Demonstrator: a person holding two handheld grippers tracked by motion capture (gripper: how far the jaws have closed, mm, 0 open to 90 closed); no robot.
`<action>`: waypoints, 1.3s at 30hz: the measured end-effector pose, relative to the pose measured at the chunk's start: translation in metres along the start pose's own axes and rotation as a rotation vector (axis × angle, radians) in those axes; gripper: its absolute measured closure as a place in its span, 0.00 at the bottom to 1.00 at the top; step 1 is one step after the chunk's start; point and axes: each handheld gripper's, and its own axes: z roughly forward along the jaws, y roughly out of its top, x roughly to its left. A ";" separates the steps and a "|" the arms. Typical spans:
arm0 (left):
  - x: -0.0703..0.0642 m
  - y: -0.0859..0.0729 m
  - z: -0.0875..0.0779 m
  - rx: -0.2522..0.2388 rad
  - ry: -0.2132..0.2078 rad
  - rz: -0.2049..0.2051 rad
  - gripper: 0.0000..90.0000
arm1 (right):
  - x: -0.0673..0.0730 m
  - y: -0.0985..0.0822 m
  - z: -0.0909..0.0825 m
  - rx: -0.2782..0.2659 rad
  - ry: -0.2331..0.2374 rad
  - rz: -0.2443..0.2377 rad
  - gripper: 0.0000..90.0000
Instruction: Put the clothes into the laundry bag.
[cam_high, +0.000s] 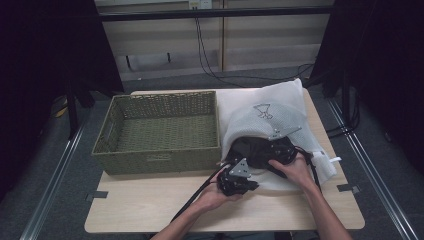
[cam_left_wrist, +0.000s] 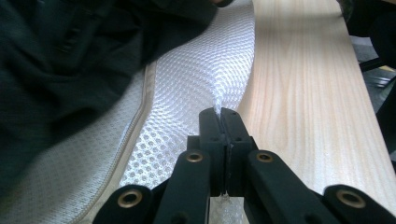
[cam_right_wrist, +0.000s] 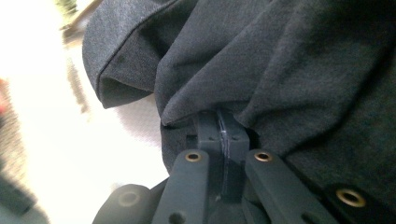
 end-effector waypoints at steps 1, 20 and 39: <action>0.000 0.000 -0.001 0.000 -0.005 0.010 0.99 | -0.001 0.001 0.001 0.000 -0.008 0.004 1.00; -0.015 0.000 -0.010 -0.006 -0.053 0.048 0.99 | -0.034 0.011 0.003 -0.075 -0.109 0.055 1.00; -0.016 -0.001 -0.016 -0.021 -0.086 0.043 0.99 | -0.047 0.012 0.012 -0.144 -0.233 0.067 1.00</action>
